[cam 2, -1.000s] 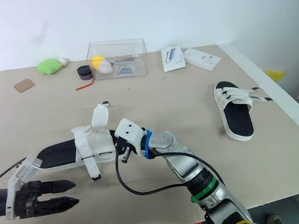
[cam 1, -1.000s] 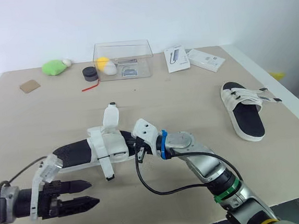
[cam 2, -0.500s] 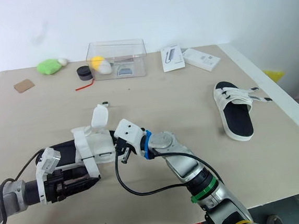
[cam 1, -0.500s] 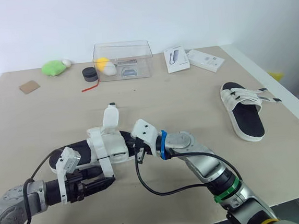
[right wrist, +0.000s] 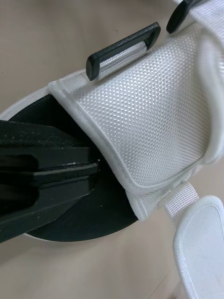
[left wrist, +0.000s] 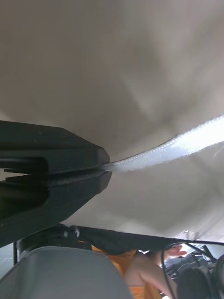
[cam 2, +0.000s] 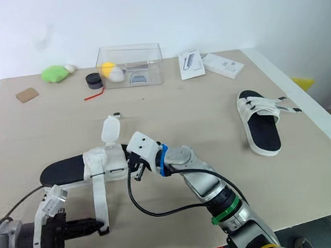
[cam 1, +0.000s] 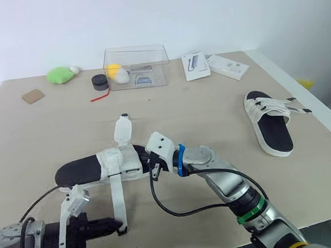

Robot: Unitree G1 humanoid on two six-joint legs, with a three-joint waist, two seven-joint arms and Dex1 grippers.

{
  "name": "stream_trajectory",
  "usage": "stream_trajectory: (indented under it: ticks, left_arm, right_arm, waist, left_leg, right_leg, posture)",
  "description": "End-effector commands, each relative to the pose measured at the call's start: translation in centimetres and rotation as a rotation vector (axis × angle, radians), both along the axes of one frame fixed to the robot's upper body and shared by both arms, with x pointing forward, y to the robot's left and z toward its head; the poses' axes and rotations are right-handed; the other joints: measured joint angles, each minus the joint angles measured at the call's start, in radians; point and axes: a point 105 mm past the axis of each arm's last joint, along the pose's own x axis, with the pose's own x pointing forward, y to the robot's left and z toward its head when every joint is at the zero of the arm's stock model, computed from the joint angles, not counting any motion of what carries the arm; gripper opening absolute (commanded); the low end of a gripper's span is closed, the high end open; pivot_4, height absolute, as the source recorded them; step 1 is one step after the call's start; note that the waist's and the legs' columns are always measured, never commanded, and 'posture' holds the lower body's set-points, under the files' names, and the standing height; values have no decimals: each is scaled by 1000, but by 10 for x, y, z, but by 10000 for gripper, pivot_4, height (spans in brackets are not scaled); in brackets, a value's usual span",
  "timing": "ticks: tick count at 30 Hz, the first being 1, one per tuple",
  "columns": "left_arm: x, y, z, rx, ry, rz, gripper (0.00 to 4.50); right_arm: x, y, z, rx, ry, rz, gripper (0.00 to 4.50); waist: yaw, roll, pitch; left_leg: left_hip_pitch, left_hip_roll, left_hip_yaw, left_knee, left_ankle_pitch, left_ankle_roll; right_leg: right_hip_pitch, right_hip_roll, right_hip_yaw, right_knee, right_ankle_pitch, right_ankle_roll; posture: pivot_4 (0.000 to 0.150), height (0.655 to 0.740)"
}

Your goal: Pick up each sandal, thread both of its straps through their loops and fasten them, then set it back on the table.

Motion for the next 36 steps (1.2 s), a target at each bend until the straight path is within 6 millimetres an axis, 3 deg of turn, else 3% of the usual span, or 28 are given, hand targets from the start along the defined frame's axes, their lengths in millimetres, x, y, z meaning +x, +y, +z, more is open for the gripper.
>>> stream_trajectory:
  ticks: [1,4,7,12,14,16,19,22,28,31,36]
  left_arm:
    - [-9,-9,5,6,-35,-60,995]
    - [2,-6,6,54,-137,-10,995]
    - [18,3,22,76,-290,47,8727]
    - [4,19,17,289,-513,-50,34683]
    - [4,24,20,360,-644,-81,43094]
    - [7,30,20,456,-799,-145,44192]
    - [14,38,18,653,-1196,-336,44192]
    - [6,35,13,662,-1441,-478,44192]
    - [-3,23,5,582,-1643,-546,44192]
    - [3,14,8,536,-1695,-506,44192]
    - [0,0,-4,492,-1713,-605,44192]
  right_arm:
    - [-5,1,-12,-24,40,9,0]
    - [-6,1,-12,-24,42,11,0]
    - [-7,0,-12,-26,45,12,0]
    - [-6,0,-12,-43,41,21,0]
    - [-7,0,-13,-42,50,21,0]
    - [-7,1,-14,-40,57,23,0]
    - [-8,3,-14,-37,62,25,0]
    - [-8,3,-14,-40,60,28,0]
    - [-7,1,-13,-42,57,21,0]
    - [-6,0,-13,-48,51,20,0]
    - [-5,1,-12,-49,45,21,0]
  waist:
    - [0,0,0]
    - [0,0,0]
    - [1,0,0]
    - [-2,1,1]
    - [-2,1,0]
    - [4,1,0]
    - [6,4,0]
    - [5,3,-1]
    - [5,5,-2]
    - [6,4,-2]
    - [4,5,-3]
  left_leg:
    - [0,0,0,0,0,0]
    - [0,0,0,0,0,0]
    - [0,0,0,0,0,0]
    - [0,0,1,-1,-2,-2]
    - [0,1,2,-1,-3,-2]
    - [0,1,2,-1,-3,-2]
    - [1,1,1,-1,-3,-2]
    - [1,2,1,-1,-3,-2]
    - [2,6,7,-1,-6,-1]
    - [2,6,8,-1,-6,-1]
    - [3,7,10,-1,-6,-1]
  right_leg:
    - [0,0,0,0,0,0]
    - [0,0,0,0,0,-1]
    - [0,0,0,0,0,-1]
    - [-1,0,1,0,-2,-1]
    - [-1,0,1,0,-3,-1]
    - [-1,-1,0,0,-4,-1]
    - [-1,-1,-1,0,-3,-3]
    - [0,-3,-1,0,-2,-4]
    - [-1,-2,-1,-1,-2,-4]
    - [0,0,-1,-1,-2,-4]
    - [0,1,1,-1,-1,-2]
  posture:
    - [1500,7400]
    - [1500,7400]
    - [1500,7400]
    - [1500,7400]
    - [1500,7400]
    - [1500,7400]
    - [1500,7400]
    - [1500,7400]
    - [1500,7400]
    - [1500,7400]
    - [1500,7400]
